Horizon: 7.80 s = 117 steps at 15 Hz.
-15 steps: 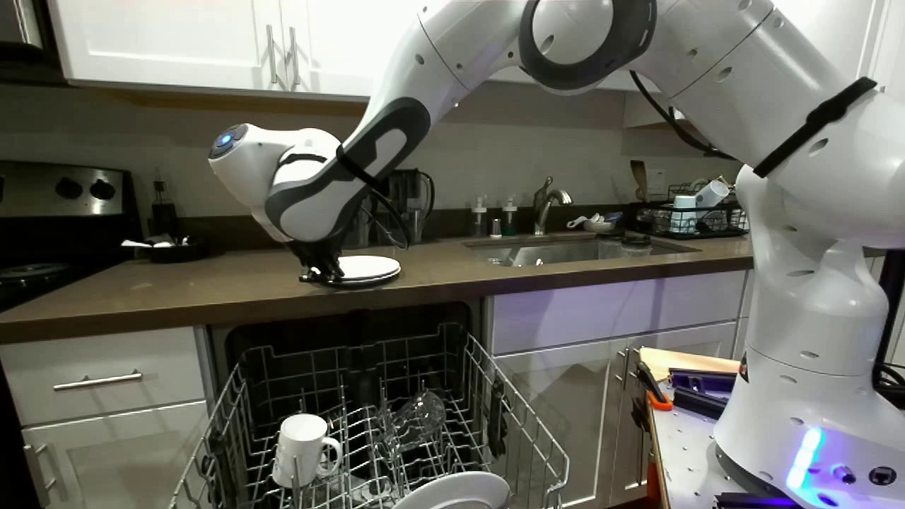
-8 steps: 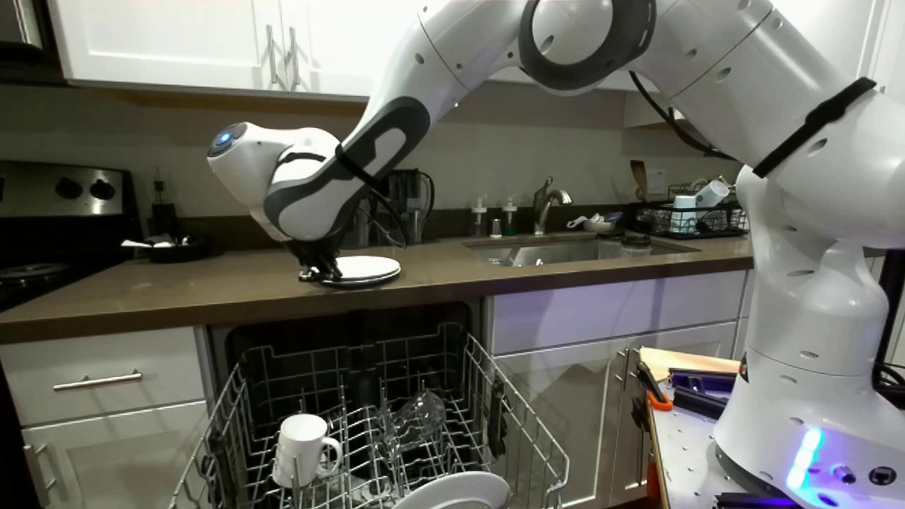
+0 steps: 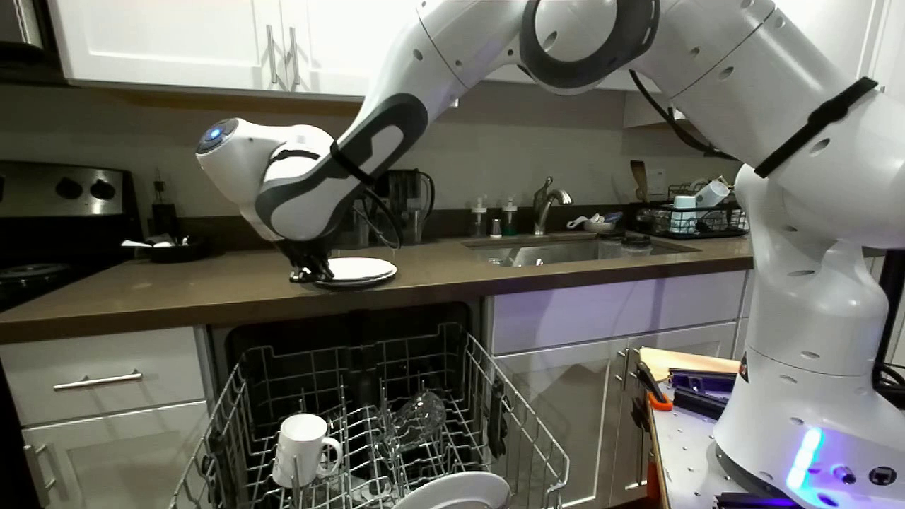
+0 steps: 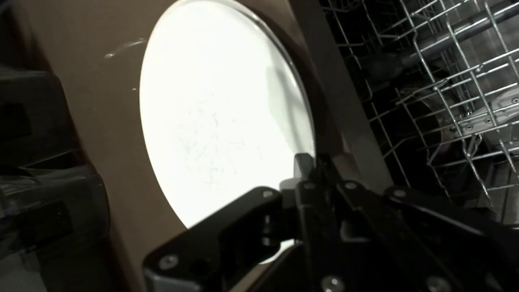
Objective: Remove one white plate from the countertop and place it on the left side of the dishwasher rack
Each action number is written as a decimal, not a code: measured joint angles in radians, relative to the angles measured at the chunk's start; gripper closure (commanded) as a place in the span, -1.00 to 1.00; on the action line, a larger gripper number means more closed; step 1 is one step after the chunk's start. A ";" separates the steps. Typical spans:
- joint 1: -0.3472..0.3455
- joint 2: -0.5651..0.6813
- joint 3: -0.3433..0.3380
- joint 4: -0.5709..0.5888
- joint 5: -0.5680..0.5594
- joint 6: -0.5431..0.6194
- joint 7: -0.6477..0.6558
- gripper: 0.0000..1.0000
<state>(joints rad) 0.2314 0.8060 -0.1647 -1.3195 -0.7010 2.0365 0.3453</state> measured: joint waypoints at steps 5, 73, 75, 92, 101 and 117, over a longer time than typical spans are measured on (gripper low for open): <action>0.005 0.000 -0.001 0.004 -0.028 0.000 0.000 0.88; 0.033 0.110 -0.012 0.138 -0.198 -0.043 0.049 0.87; 0.033 0.110 -0.012 0.138 -0.199 -0.043 0.049 0.88; 0.058 0.110 -0.013 0.116 -0.280 -0.082 0.209 0.89; 0.075 0.096 -0.009 0.080 -0.358 -0.137 0.279 0.89; 0.120 -0.190 0.141 -0.302 -0.449 -0.235 0.384 0.89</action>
<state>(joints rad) 0.3512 0.6159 -0.0238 -1.6211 -1.1504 1.8018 0.7291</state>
